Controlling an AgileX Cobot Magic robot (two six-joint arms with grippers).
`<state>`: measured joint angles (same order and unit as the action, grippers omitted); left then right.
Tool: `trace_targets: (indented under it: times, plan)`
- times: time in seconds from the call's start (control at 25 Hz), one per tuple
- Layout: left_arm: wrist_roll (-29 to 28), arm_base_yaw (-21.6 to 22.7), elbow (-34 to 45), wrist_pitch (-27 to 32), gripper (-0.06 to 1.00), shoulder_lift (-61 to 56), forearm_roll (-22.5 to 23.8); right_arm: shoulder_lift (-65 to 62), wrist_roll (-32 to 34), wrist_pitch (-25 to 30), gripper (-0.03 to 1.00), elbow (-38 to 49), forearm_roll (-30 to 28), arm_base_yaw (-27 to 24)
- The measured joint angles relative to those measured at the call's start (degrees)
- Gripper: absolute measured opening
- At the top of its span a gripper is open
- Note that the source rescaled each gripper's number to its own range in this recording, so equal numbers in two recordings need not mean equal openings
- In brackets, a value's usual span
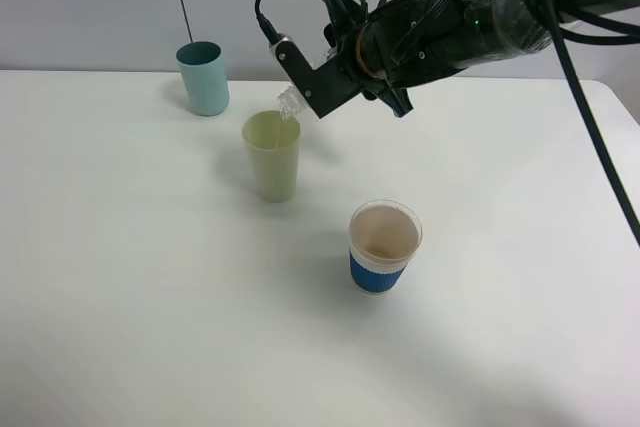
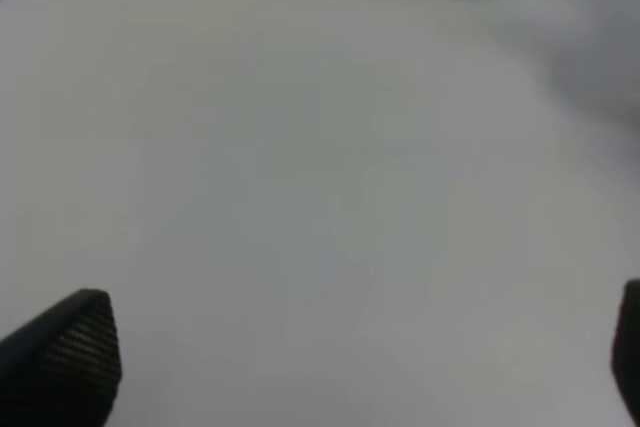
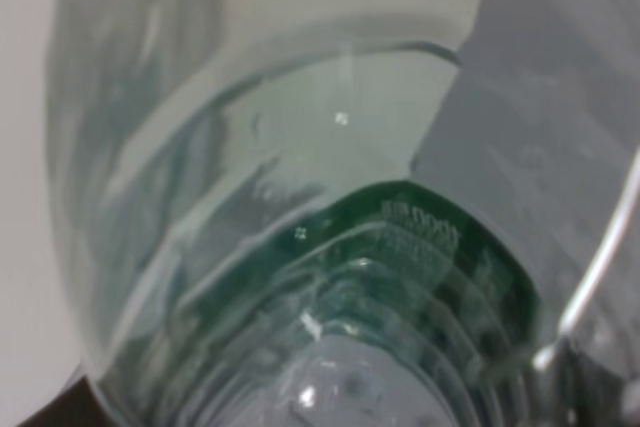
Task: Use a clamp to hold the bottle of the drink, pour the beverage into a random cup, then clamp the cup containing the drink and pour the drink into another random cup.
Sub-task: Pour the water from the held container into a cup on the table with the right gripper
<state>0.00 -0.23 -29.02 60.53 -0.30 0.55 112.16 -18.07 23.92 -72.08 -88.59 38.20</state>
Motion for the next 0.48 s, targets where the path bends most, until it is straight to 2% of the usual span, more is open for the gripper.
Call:
trace_targets:
  times: [0.48]
  plan:
    - [0.0, 0.0, 0.0, 0.0, 1.0, 0.0, 0.0, 0.0, -1.1, -0.1, 0.0, 0.0, -1.4, 0.0]
